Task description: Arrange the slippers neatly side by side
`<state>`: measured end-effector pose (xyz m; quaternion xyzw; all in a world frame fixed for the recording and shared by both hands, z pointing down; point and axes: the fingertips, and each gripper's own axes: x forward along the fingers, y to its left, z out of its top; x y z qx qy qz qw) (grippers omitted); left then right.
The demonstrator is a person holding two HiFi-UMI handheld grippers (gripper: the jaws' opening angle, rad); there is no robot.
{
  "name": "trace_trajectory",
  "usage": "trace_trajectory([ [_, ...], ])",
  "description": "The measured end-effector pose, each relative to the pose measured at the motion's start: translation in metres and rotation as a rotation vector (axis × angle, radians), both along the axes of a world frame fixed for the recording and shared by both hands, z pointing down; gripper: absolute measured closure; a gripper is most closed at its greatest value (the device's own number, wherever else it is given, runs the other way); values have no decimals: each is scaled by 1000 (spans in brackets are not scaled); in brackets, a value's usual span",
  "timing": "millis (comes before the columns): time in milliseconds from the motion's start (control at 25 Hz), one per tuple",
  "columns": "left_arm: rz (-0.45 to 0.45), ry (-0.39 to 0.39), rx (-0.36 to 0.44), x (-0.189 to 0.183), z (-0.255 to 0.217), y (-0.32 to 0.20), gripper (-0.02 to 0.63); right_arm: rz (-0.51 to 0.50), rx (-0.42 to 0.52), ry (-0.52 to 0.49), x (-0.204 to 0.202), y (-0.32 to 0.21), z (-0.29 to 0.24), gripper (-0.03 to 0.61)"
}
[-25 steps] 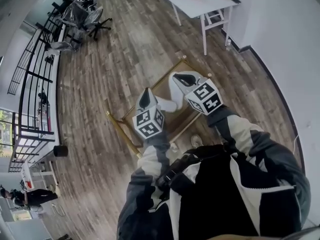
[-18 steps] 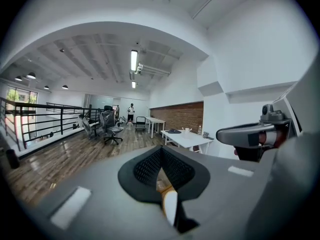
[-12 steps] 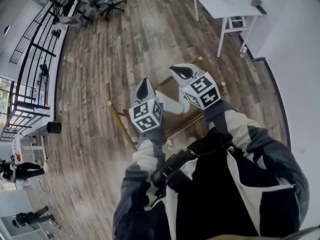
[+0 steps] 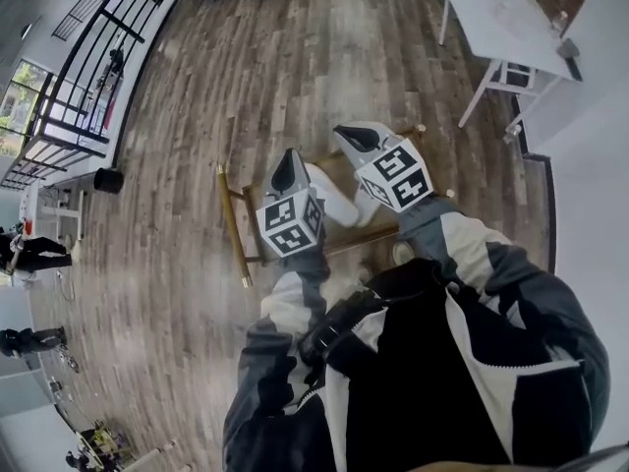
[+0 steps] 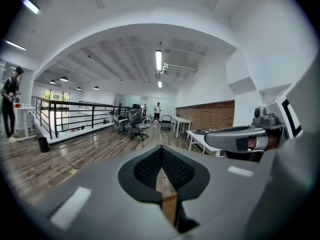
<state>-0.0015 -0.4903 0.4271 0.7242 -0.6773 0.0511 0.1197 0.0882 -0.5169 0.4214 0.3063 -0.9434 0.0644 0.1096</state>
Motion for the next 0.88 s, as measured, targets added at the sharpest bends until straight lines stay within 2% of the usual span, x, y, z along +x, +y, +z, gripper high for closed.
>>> trace_trajectory([
  [240, -62, 0, -28, -4, 11, -1, 603, -80, -44, 7, -11, -4, 15, 566],
  [520, -60, 0, -53, -11, 23, -7, 603, -97, -29, 14, -19, -10, 13, 566],
  [880, -45, 36, -289, -10, 127, -3, 603, -111, 7, 2, -9, -11, 2, 566],
])
